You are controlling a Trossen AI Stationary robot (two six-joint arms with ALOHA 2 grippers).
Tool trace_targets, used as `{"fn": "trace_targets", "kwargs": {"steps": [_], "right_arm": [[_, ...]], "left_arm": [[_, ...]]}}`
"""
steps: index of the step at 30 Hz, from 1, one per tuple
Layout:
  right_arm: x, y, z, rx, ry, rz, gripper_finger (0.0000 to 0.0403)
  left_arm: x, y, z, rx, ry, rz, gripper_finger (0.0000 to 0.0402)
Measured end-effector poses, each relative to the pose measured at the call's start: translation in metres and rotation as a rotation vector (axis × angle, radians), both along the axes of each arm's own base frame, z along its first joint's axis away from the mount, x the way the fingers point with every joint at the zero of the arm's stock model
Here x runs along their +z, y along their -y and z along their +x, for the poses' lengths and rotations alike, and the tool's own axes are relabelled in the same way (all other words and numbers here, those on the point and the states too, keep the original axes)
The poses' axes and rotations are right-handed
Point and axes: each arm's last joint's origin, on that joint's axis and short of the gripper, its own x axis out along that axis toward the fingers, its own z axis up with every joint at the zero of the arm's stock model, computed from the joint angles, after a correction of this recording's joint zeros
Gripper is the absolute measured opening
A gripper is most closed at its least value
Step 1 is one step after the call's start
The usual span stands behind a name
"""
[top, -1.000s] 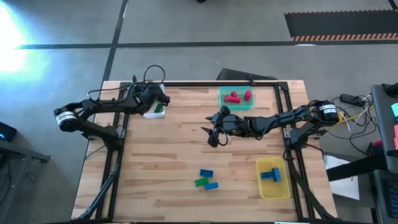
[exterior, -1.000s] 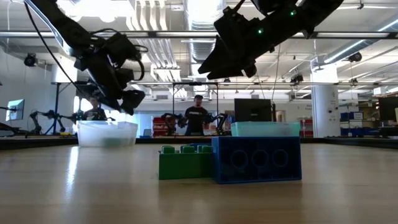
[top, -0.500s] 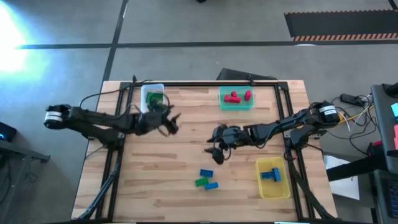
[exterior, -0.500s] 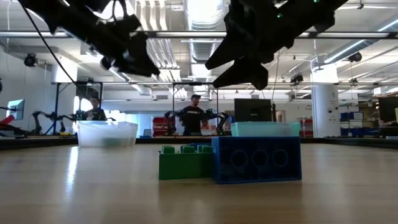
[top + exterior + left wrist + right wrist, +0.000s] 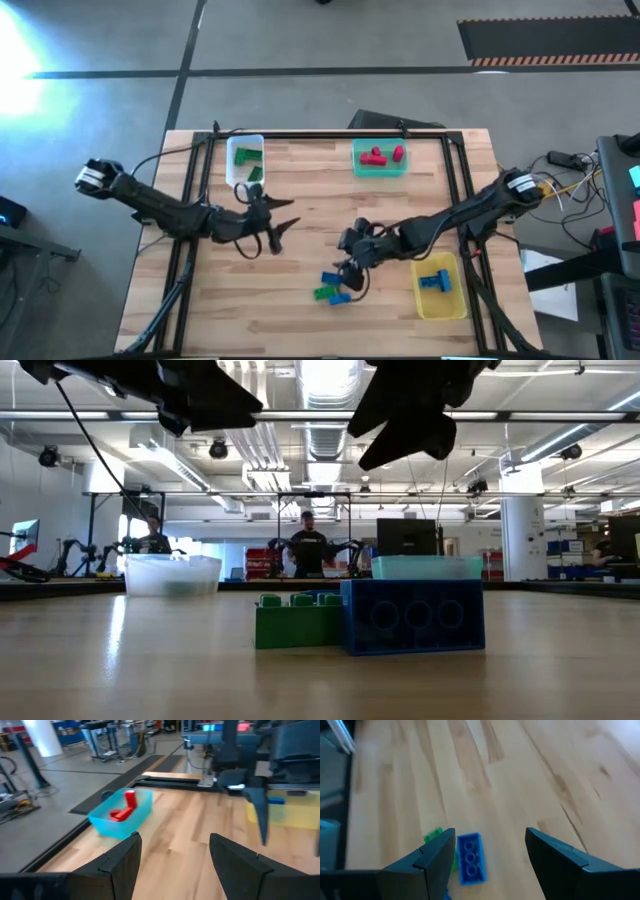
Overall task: Sort & place blocks by color
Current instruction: Put the blue game piece into the yellow bin
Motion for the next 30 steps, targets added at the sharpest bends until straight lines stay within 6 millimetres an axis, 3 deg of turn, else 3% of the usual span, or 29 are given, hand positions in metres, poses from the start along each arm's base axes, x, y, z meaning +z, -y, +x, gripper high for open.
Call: {"fn": "trace_targets", "kwargs": {"steps": [9,21,30], "right_arm": [[-0.018,-0.027,0.014,0.105,-0.253,-0.168,0.0230],[-0.059,-0.045,0.052,0.112,-0.330,-0.199,0.0230],[-0.084,-0.047,0.059,0.112,-0.401,-0.226,0.0230]], "left_arm": [[0.004,0.009,-0.004,-0.041,0.026,-0.001,0.0217],[0.006,0.009,-0.003,-0.052,0.017,0.062,0.0217],[0.007,0.009,-0.003,-0.058,0.008,0.102,0.0217]]}}
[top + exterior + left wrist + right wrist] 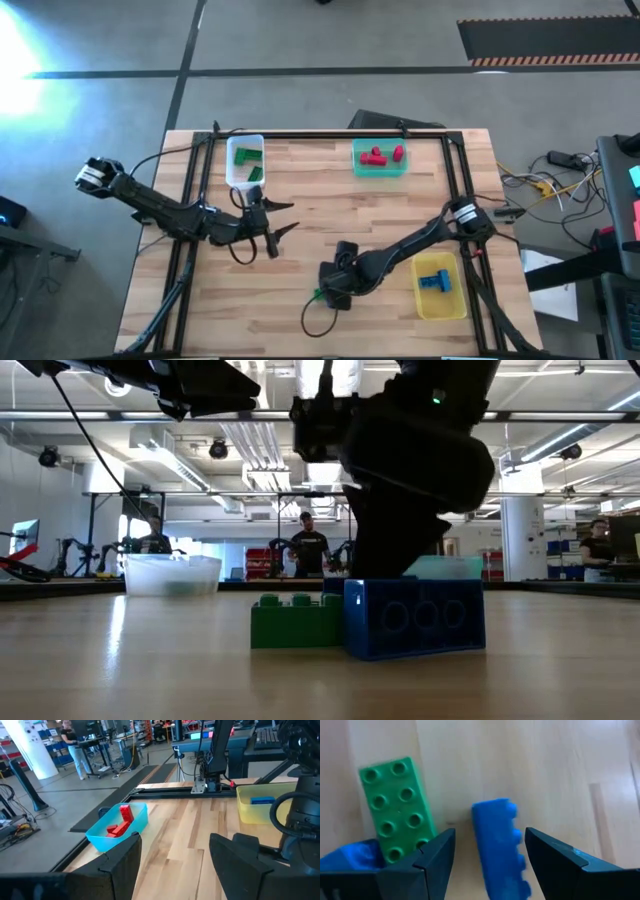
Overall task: Sort & place blocks by color
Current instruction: Put the blue game piece into the yellow bin
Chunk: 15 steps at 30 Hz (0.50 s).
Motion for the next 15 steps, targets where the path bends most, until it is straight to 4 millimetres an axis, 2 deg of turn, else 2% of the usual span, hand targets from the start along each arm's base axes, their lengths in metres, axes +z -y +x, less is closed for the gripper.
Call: {"fn": "trace_targets", "kwargs": {"steps": [15], "right_arm": [[0.005,0.016,0.001,-0.017,0.002,-0.075,0.0218]], "left_arm": [[0.001,0.000,0.000,-0.001,0.003,0.006,0.0217]]}}
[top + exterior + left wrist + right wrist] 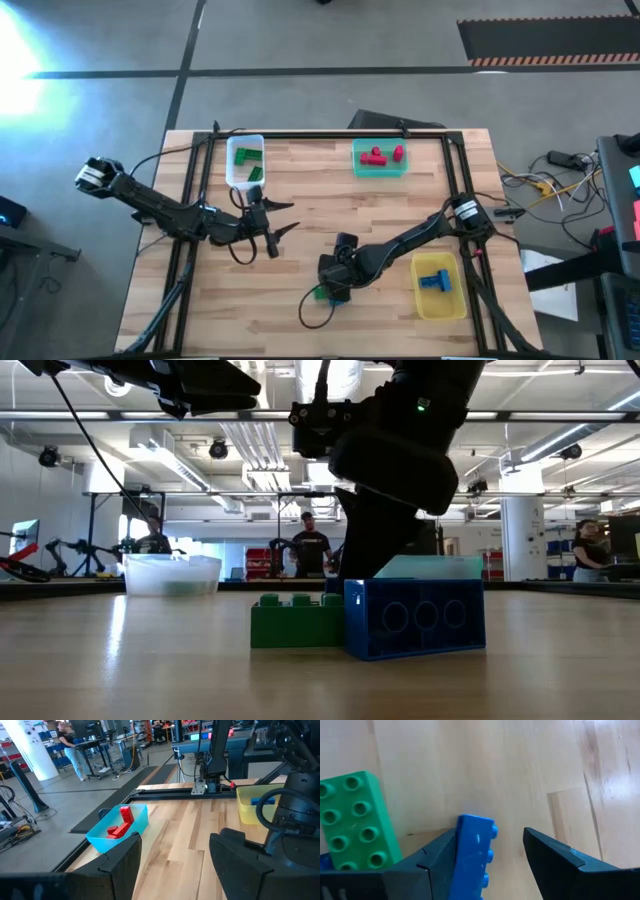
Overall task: Sort & place blocks by color
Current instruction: Put the blue game piece into the yellow bin
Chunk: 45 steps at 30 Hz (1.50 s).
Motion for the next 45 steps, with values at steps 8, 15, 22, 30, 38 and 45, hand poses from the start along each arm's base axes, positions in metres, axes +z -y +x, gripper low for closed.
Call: {"fn": "trace_targets", "kwargs": {"steps": [8,15,22,30,38,45], "right_arm": [[-0.001,0.001,-0.001,-0.003,-0.018,-0.006,0.0187],[-0.002,0.002,-0.002,-0.034,-0.017,0.015,0.0130],[-0.001,0.002,-0.002,-0.035,-0.013,0.019,0.0048],[0.017,0.004,-0.008,-0.029,-0.016,0.032,0.0049],[0.076,0.016,-0.046,-0.197,-0.041,0.061,0.0049],[0.110,0.015,-0.094,-0.353,-0.218,0.134,0.0049]], "left_arm": [[-0.001,0.000,0.000,0.000,-0.005,0.002,0.0217],[-0.001,0.000,0.000,0.000,-0.005,0.002,0.0217],[-0.001,0.000,0.000,0.000,-0.005,0.001,0.0217],[-0.001,0.000,0.000,0.000,-0.004,0.001,0.0217],[-0.001,0.000,0.000,0.000,-0.006,0.002,0.0217],[-0.002,0.000,0.000,0.000,-0.007,0.002,0.0217]]}}
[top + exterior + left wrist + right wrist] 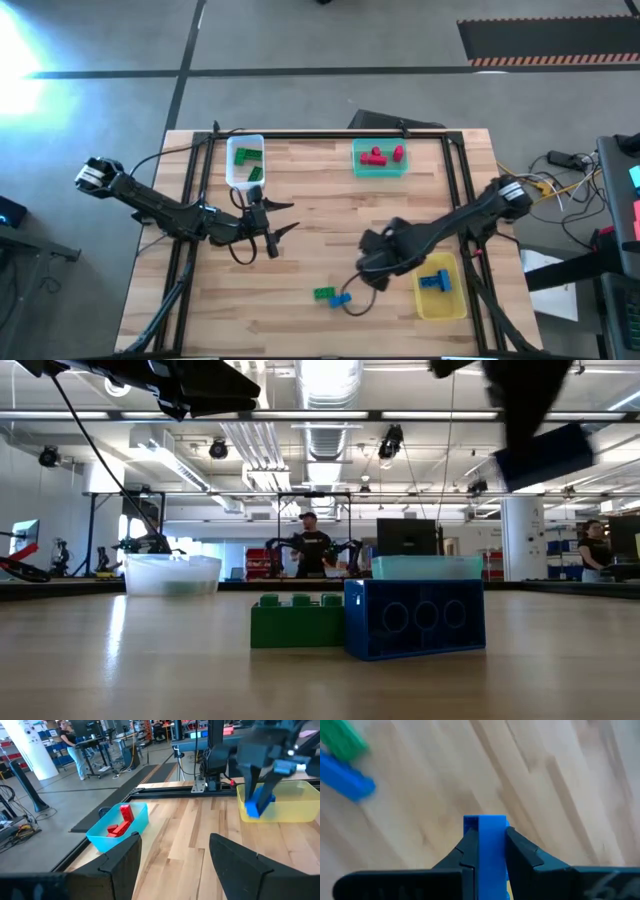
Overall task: Sort & place blocks by color
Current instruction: Put the blue game piece into the yellow bin
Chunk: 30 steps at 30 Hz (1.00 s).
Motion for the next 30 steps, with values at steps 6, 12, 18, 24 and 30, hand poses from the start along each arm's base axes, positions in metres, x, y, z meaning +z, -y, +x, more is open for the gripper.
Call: {"fn": "trace_targets", "kwargs": {"steps": [6,12,18,24,30], "right_arm": [[0.019,-0.005,-0.040,-0.135,-0.191,0.032,0.0049],[0.020,-0.012,-0.060,-0.166,-0.230,0.020,0.0049],[-0.001,-0.017,-0.073,-0.136,-0.312,-0.030,0.0049],[-0.023,-0.015,-0.085,-0.139,-0.418,-0.038,0.0049],[-0.039,-0.014,-0.090,-0.143,-0.455,-0.021,0.0080]], "left_arm": [[0.000,0.000,0.000,0.000,-0.001,0.000,0.0217],[0.000,0.000,0.000,0.000,0.000,0.000,0.0217],[0.000,0.000,0.000,0.000,0.000,-0.001,0.0217],[0.000,0.000,0.000,0.000,0.000,-0.001,0.0217],[0.000,0.000,0.000,0.000,0.000,-0.002,0.0217]]}}
